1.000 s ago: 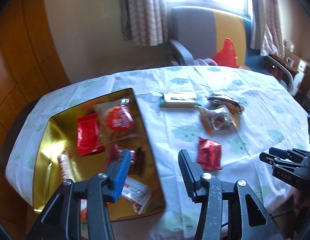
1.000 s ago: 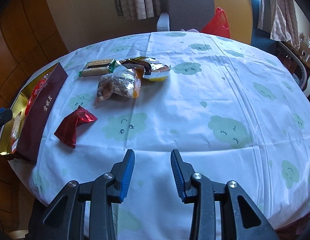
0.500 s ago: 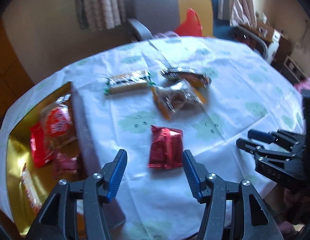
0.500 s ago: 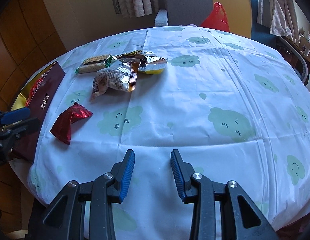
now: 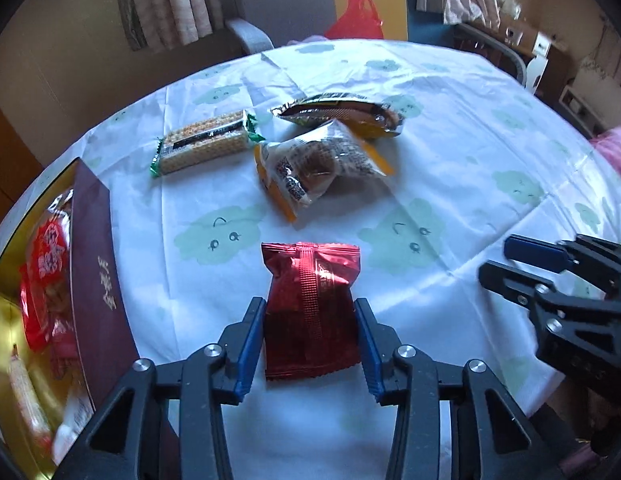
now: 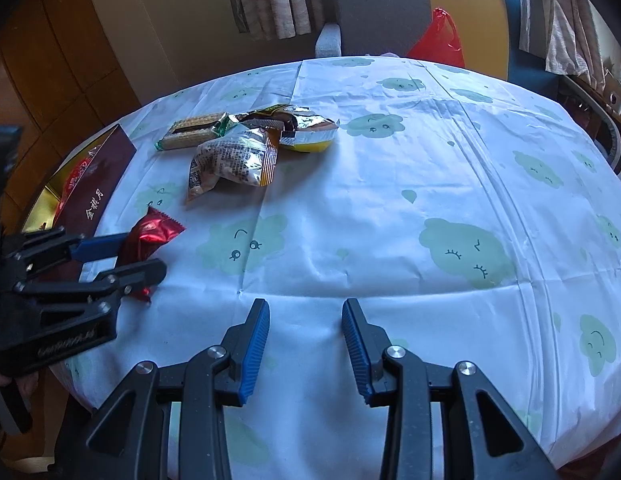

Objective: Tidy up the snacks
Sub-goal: 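Grasp the shiny red square packet with the left tool, then lift red packet with left tool while right tool grasps brown Nanfang sesame packet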

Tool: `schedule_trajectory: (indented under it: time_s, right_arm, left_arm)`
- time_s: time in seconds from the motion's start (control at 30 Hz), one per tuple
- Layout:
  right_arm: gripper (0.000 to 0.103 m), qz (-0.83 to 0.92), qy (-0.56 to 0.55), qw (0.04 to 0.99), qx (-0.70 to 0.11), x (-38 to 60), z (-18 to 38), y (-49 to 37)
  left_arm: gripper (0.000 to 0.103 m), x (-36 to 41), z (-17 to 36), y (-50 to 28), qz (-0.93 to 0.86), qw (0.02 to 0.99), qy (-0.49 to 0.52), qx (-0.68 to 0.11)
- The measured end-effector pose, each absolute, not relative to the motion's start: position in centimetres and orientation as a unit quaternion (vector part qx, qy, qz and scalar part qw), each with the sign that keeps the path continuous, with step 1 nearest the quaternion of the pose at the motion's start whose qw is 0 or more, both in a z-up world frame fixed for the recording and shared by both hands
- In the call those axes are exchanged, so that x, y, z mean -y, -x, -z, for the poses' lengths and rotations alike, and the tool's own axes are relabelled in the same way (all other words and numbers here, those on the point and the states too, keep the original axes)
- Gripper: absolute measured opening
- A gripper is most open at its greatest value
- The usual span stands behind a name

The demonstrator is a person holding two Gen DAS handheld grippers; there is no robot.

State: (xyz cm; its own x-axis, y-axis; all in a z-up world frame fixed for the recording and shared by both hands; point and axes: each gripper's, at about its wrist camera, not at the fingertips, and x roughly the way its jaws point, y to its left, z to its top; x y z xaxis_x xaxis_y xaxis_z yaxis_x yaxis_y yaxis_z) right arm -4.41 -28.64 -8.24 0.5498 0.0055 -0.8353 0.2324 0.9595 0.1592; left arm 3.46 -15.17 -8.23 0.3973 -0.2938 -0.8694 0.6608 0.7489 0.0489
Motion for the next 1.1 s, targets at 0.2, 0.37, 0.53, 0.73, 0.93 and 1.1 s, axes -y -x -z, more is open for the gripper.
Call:
schedule_trajectory:
  time_s: [0.2, 0.37, 0.53, 0.73, 0.93, 1.1]
  right_arm:
    - [0.039, 0.064, -0.123, 0.871, -0.472, 28.6, 8.2, 4.3]
    - [0.039, 0.062, -0.115, 0.868, -0.479, 28.5, 8.1, 4.1]
    - [0.039, 0.032, -0.111, 0.872, -0.476, 28.7, 6.6, 2.9]
    - [0.038, 0.0, -0.065, 0.893, -0.446, 29.0, 2.8, -2.3]
    - [0.039, -0.029, 0.001, 0.877, -0.479, 28.8, 3.1, -9.6]
    - [0.042, -0.044, 0.048, 0.85, -0.523, 28.9, 5.3, -14.2]
  left_arm:
    - [0.046, 13.8, 9.6, -1.6, 0.296, 0.828, -0.165, -0.447]
    - [0.046, 13.6, 9.7, -1.2, 0.297, 0.834, -0.162, -0.436]
    - [0.046, 13.2, 9.7, -1.1, 0.303, 0.838, -0.152, -0.428]
    - [0.046, 12.9, 9.7, -1.2, 0.306, 0.839, -0.14, -0.428]
    - [0.046, 12.7, 9.7, -1.1, 0.311, 0.839, -0.136, -0.425]
    - [0.046, 12.6, 9.7, -1.1, 0.314, 0.838, -0.133, -0.426]
